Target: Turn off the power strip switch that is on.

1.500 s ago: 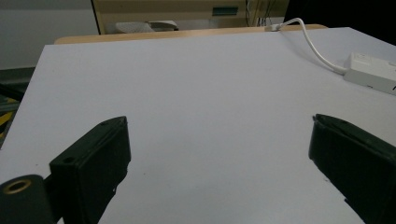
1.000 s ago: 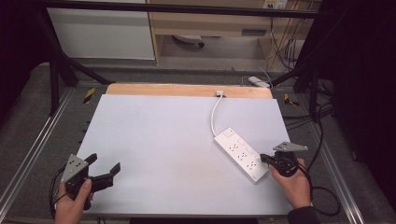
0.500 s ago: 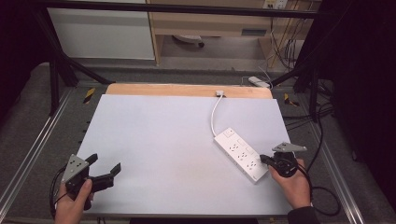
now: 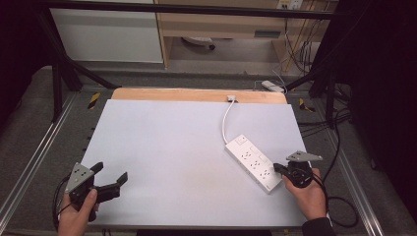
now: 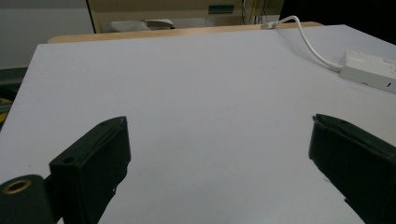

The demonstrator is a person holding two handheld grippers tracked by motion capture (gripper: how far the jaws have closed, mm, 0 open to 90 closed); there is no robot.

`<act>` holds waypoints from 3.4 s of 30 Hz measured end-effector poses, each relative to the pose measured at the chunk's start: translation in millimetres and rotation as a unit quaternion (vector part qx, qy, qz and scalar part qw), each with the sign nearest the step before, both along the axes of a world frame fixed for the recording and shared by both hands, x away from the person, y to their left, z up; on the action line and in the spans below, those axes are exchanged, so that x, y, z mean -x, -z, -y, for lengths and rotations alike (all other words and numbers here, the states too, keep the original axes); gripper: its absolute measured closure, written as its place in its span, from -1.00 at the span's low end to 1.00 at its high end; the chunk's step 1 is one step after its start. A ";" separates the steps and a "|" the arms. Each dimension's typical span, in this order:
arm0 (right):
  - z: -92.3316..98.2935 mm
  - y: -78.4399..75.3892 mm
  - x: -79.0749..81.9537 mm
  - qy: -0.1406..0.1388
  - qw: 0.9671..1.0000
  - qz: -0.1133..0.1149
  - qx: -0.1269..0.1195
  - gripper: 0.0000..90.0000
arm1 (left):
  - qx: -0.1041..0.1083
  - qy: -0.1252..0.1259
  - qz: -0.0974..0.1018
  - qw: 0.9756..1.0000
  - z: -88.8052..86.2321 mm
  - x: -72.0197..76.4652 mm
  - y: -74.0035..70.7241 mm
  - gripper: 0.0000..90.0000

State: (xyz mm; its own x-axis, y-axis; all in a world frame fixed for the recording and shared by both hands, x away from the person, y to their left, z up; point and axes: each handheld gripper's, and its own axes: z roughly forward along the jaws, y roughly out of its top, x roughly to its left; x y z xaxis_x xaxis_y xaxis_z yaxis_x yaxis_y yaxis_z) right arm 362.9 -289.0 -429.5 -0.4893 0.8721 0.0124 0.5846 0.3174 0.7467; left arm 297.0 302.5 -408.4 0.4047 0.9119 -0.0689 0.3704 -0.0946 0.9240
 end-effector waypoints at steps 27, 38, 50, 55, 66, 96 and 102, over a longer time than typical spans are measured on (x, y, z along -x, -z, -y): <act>1.7 3.9 1.9 0.000 1.000 0.008 -0.009 1.00 | -0.001 0.001 0.000 1.000 0.3 0.0 0.0 -0.88; 1.6 4.3 2.5 0.001 1.000 0.005 -0.007 1.00 | -0.001 0.001 0.000 1.000 0.2 -0.1 0.0 -0.88; 1.8 4.3 2.4 0.001 1.000 0.006 -0.007 1.00 | -0.001 0.001 0.001 1.000 -0.3 0.1 -0.4 -0.88; 2.3 4.2 2.3 0.000 1.000 0.004 -0.009 1.00 | -0.002 0.001 0.001 1.000 -0.1 0.1 -0.5 -0.88; 1.6 4.0 2.1 0.000 1.000 0.009 -0.014 1.00 | 0.000 0.001 0.003 1.000 -0.2 0.3 -0.8 -0.88; -3.3 1.6 2.5 -0.014 0.999 0.022 -0.028 1.00 | 0.000 0.001 0.005 1.000 -0.3 0.3 -0.9 -0.88; -8.3 0.7 3.2 -0.022 0.999 0.024 -0.031 1.00 | 0.001 0.001 0.006 1.000 -0.1 0.3 -0.9 -0.88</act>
